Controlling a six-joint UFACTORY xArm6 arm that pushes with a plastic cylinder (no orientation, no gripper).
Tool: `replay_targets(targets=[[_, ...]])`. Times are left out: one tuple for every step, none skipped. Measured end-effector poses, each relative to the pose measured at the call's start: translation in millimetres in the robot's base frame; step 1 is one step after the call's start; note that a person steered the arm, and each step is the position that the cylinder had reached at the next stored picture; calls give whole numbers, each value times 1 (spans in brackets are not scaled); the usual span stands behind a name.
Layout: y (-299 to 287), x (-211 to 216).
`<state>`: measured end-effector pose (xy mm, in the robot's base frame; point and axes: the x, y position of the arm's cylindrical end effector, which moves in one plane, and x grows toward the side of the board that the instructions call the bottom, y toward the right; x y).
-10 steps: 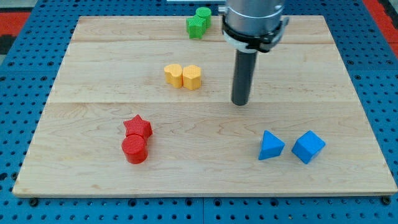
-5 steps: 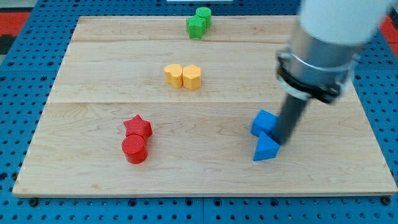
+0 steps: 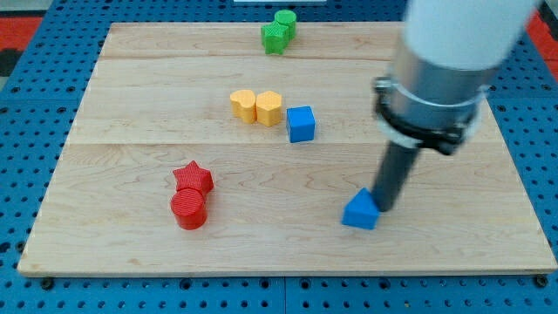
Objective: Move the blue blocks to the right of the yellow hexagon
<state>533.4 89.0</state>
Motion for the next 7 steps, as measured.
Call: replay_targets(targets=[[34,-5],[49,45],[-16,62],[-62,-18],[-72,-87],[-39,-81],[-27,-48]])
